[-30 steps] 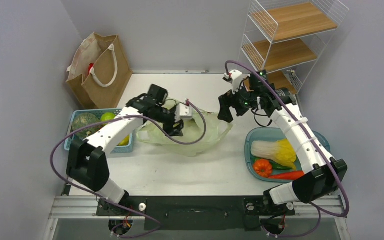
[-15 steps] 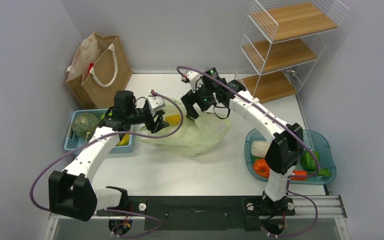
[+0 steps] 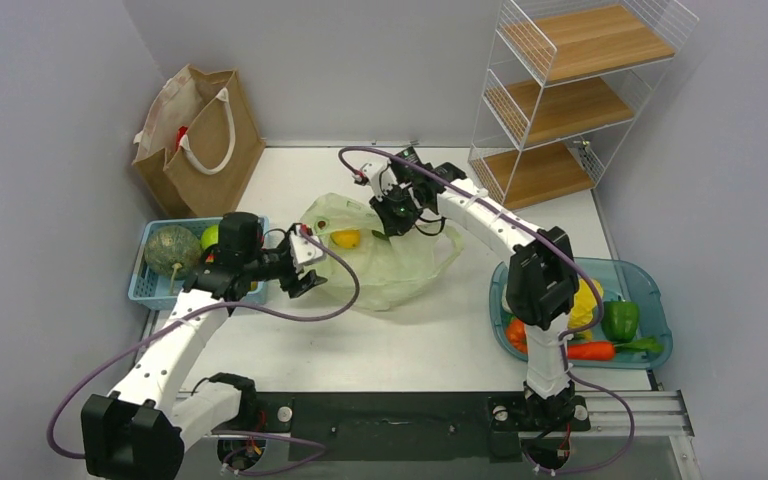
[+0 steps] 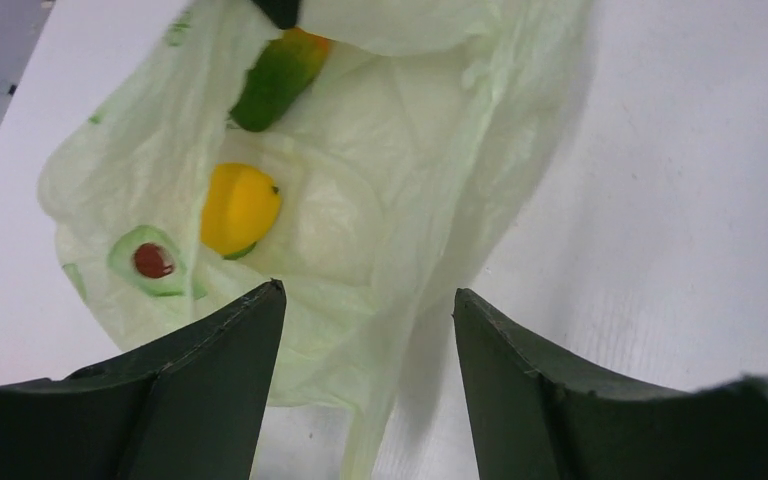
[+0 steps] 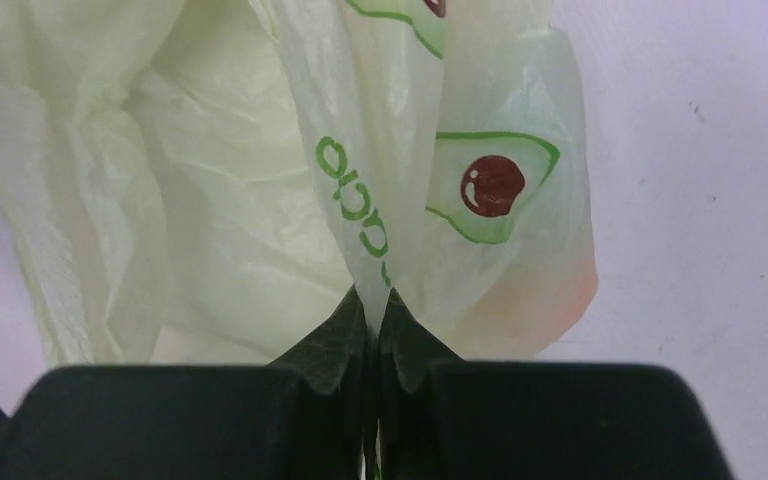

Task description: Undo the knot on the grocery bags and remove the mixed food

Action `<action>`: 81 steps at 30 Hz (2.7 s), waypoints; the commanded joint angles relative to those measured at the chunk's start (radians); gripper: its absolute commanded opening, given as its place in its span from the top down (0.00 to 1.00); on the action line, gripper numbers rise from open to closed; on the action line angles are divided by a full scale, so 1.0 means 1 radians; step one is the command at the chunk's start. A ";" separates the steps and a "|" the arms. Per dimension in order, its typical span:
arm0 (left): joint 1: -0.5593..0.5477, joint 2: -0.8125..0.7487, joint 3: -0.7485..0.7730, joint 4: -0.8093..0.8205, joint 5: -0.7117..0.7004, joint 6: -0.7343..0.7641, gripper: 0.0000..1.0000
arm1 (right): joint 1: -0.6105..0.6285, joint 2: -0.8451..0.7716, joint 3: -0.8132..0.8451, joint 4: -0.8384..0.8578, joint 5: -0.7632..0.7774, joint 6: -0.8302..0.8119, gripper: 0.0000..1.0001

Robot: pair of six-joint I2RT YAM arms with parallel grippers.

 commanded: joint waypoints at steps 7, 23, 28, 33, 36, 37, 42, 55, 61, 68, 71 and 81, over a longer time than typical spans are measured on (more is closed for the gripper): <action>-0.240 -0.090 -0.048 -0.155 -0.089 0.362 0.42 | 0.088 -0.334 -0.097 0.059 -0.213 -0.038 1.00; -0.277 -0.012 0.008 -0.015 -0.121 0.281 0.62 | 0.076 -0.393 -0.378 0.078 -0.061 -0.166 1.00; -0.284 0.078 0.007 0.026 -0.205 0.396 0.67 | 0.034 -0.366 -0.368 0.124 -0.054 -0.091 1.00; -0.295 0.253 0.114 0.021 -0.296 0.426 0.62 | 0.029 -0.316 -0.322 0.124 -0.078 -0.039 1.00; -0.298 0.309 0.178 0.032 -0.309 0.363 0.59 | 0.028 -0.294 -0.296 0.135 -0.106 0.005 1.00; -0.305 0.333 0.184 0.034 -0.315 0.353 0.60 | 0.028 -0.285 -0.293 0.141 -0.112 0.027 1.00; -0.301 0.406 0.176 0.036 -0.370 0.319 0.64 | 0.027 -0.262 -0.293 0.171 -0.161 0.091 1.00; -0.415 0.452 0.170 0.056 -0.203 0.220 0.33 | 0.003 -0.259 -0.372 0.174 -0.180 0.108 1.00; -0.523 0.511 0.138 0.192 -0.266 0.123 0.31 | -0.024 -0.263 -0.396 0.187 -0.183 0.112 1.00; -0.535 0.623 0.114 0.312 -0.462 0.072 0.26 | -0.030 -0.263 -0.403 0.188 -0.197 0.109 1.00; -0.540 0.642 0.122 0.308 -0.490 0.082 0.25 | -0.031 -0.261 -0.409 0.186 -0.199 0.102 1.00; -0.563 0.502 0.123 0.179 -0.473 0.127 0.55 | -0.032 -0.261 -0.417 0.185 -0.190 0.088 1.00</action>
